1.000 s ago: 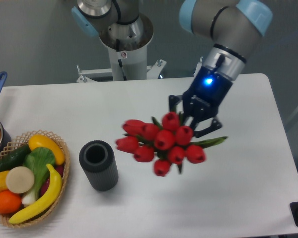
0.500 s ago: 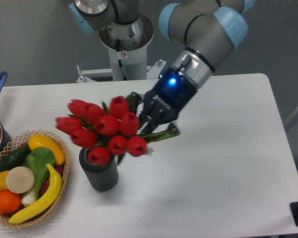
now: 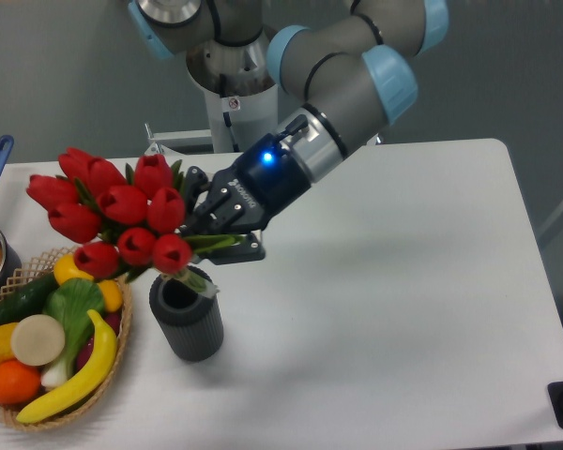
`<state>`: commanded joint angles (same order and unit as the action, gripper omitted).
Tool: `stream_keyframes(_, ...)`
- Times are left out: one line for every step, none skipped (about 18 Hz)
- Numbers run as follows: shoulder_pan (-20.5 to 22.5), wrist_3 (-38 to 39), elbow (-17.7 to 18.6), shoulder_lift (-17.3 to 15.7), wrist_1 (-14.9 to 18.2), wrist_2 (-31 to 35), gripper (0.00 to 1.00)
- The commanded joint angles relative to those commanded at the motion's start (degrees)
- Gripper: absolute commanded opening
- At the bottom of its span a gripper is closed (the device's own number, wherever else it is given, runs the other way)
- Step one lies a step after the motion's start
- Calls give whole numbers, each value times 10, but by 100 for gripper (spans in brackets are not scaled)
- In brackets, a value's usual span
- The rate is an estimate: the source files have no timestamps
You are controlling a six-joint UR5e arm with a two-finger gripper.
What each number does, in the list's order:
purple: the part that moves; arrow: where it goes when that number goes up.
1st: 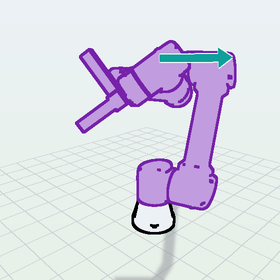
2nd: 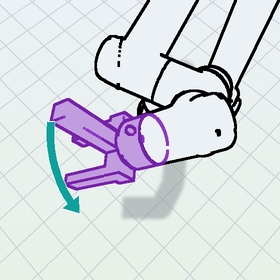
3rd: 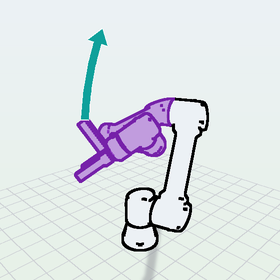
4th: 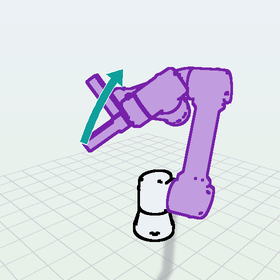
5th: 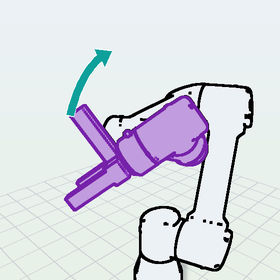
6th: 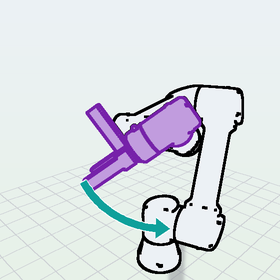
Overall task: Insert the flowers into the vase
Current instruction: 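Lower the tulip stems into the vase opening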
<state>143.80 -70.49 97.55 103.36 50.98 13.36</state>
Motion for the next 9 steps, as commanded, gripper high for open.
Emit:
stream_keyframes(-4, -1, 8, 0, 0, -6, 19)
stream_keyframes(-4, -1, 18, -1, 0, -11, 19)
stream_keyframes(-4, -2, 24, -1, 0, -12, 19)
stream_keyframes(-4, -11, 31, 0, 0, -14, 19)
stream_keyframes(-4, -18, 36, 2, 0, -22, 19)
stream_keyframes(-4, -22, 40, 3, 0, -34, 19)
stream_keyframes(-3, -25, 41, 4, 0, -40, 19)
stream_keyframes(-3, -26, 41, 4, 0, -40, 19)
stream_keyframes(-2, -26, 41, 4, 0, -40, 19)
